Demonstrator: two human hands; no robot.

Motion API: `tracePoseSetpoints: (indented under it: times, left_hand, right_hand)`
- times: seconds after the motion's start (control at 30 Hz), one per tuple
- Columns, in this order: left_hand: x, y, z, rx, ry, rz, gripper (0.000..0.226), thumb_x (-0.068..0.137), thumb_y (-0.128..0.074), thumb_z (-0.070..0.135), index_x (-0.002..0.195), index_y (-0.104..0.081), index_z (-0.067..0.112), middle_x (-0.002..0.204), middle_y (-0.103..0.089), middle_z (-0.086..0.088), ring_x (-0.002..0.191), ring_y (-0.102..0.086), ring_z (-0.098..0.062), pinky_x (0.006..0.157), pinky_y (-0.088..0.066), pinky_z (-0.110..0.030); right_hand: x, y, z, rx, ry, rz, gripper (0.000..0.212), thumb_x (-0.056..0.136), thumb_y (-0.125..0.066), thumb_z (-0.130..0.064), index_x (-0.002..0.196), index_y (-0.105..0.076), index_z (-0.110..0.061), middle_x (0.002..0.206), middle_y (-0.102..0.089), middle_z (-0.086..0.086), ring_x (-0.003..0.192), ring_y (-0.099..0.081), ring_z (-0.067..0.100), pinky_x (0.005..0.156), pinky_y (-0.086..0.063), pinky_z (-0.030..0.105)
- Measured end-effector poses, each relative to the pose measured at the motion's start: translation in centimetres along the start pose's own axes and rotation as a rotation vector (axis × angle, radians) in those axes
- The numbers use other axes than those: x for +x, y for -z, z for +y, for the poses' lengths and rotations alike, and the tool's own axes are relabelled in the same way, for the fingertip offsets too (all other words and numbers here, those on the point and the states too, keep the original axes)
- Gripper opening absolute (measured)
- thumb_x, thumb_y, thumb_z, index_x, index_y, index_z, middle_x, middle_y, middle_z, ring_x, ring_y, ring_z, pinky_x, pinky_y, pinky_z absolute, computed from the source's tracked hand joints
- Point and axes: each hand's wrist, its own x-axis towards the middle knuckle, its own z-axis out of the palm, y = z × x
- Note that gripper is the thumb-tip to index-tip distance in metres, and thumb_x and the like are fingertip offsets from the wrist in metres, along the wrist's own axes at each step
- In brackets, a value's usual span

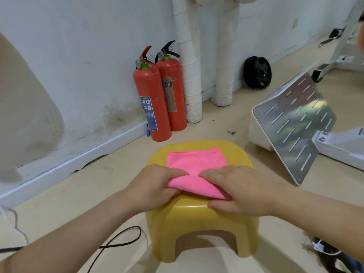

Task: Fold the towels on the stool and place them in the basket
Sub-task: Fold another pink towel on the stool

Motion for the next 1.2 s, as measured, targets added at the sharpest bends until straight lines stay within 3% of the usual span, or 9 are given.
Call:
tracePoseSetpoints:
  times: [0.13, 0.23, 0.33, 0.47, 0.63, 0.77, 0.93, 1.07, 1.2]
  left_hand:
    - [0.1, 1.4, -0.2, -0.293, 0.153, -0.032, 0.019, 0.074, -0.075, 0.022, 0.093, -0.076, 0.024, 0.087, -0.073, 0.013, 0.079, -0.064, 0.0, 0.074, -0.05, -0.019]
    - [0.9, 1.1, -0.3, -0.478, 0.307, 0.108, 0.008, 0.078, -0.077, 0.017, 0.085, -0.074, 0.015, 0.082, -0.073, -0.005, 0.07, -0.062, -0.009, 0.065, -0.049, -0.021]
    - [1.9, 0.1, -0.7, -0.488, 0.425, 0.199, 0.019, 0.081, -0.073, 0.033, 0.086, -0.073, 0.015, 0.081, -0.074, -0.004, 0.077, -0.068, -0.018, 0.072, -0.053, -0.032]
    - [2.8, -0.8, -1.1, -0.407, 0.491, 0.267, 0.031, 0.084, -0.067, 0.043, 0.084, -0.073, 0.013, 0.079, -0.073, -0.007, 0.079, -0.067, -0.024, 0.077, -0.053, -0.045]
    - [3.5, -1.1, -1.4, -0.428, 0.538, 0.275, 0.021, 0.086, -0.067, 0.037, 0.087, -0.072, 0.017, 0.081, -0.073, 0.0, 0.082, -0.067, -0.021, 0.08, -0.053, -0.04]
    - [3.8, -0.9, -1.7, -0.19, 0.525, 0.213, 0.029, 0.085, -0.063, 0.046, 0.102, -0.066, 0.023, 0.091, -0.066, 0.006, 0.09, -0.061, -0.017, 0.08, -0.05, -0.033]
    - [3.9, 0.0, -2.3, -0.076, 0.426, 0.052, 0.037, 0.086, -0.06, 0.048, 0.079, -0.063, 0.012, 0.072, -0.06, -0.002, 0.07, -0.056, -0.021, 0.062, -0.042, -0.034]
    - [3.7, -0.4, -1.9, 0.006, 0.288, 0.024, 0.026, 0.091, -0.053, 0.044, 0.097, -0.049, 0.018, 0.086, -0.052, 0.003, 0.081, -0.051, -0.019, 0.069, -0.041, -0.034]
    - [3.2, -0.9, -1.6, -0.26, 0.239, 0.105, 0.02, 0.087, -0.063, 0.029, 0.098, -0.048, 0.023, 0.074, -0.052, 0.007, 0.065, -0.046, -0.007, 0.058, -0.036, -0.024]
  right_hand:
    - [-0.6, 0.1, -0.7, 0.125, -0.025, 0.118, 0.041, 0.085, -0.045, -0.034, 0.125, -0.049, -0.03, 0.112, -0.066, -0.004, 0.098, -0.06, 0.024, 0.08, -0.046, 0.037]
    - [0.5, 0.2, 0.3, 0.526, -0.174, 0.213, 0.027, 0.088, -0.053, -0.036, 0.114, -0.06, -0.028, 0.101, -0.068, -0.007, 0.092, -0.06, 0.017, 0.081, -0.045, 0.031]
    - [1.9, 0.0, 1.9, 0.718, -0.361, 0.303, 0.011, 0.091, -0.06, -0.028, 0.1, -0.064, -0.023, 0.097, -0.067, -0.005, 0.093, -0.06, 0.016, 0.082, -0.045, 0.028]
    - [3.6, -0.6, 2.4, 0.673, -0.53, 0.313, 0.017, 0.09, -0.061, -0.029, 0.098, -0.063, -0.015, 0.093, -0.064, 0.001, 0.09, -0.058, 0.021, 0.07, -0.039, 0.028]
    - [4.8, -0.8, 2.1, 0.53, -0.592, 0.307, 0.02, 0.093, -0.055, -0.029, 0.106, -0.058, -0.014, 0.102, -0.063, 0.006, 0.099, -0.056, 0.026, 0.072, -0.033, 0.027]
    - [5.3, -1.1, 1.5, 0.409, -0.61, 0.311, 0.022, 0.091, -0.056, -0.029, 0.109, -0.053, -0.017, 0.105, -0.063, 0.008, 0.101, -0.055, 0.028, 0.073, -0.035, 0.031]
    - [5.4, -0.4, 2.1, 0.35, -0.566, 0.121, 0.03, 0.089, -0.055, -0.029, 0.117, -0.061, -0.023, 0.118, -0.057, 0.006, 0.109, -0.056, 0.025, 0.092, -0.044, 0.033]
    - [5.9, 2.6, 1.4, 0.288, -0.529, -0.107, 0.038, 0.082, -0.053, -0.01, 0.117, -0.065, -0.02, 0.113, -0.067, 0.001, 0.1, -0.06, 0.02, 0.082, -0.049, 0.027]
    - [7.0, 3.2, 0.3, 0.089, -0.531, -0.34, 0.042, 0.08, -0.053, -0.016, 0.122, -0.054, -0.015, 0.116, -0.06, 0.006, 0.102, -0.058, 0.025, 0.08, -0.052, 0.032]
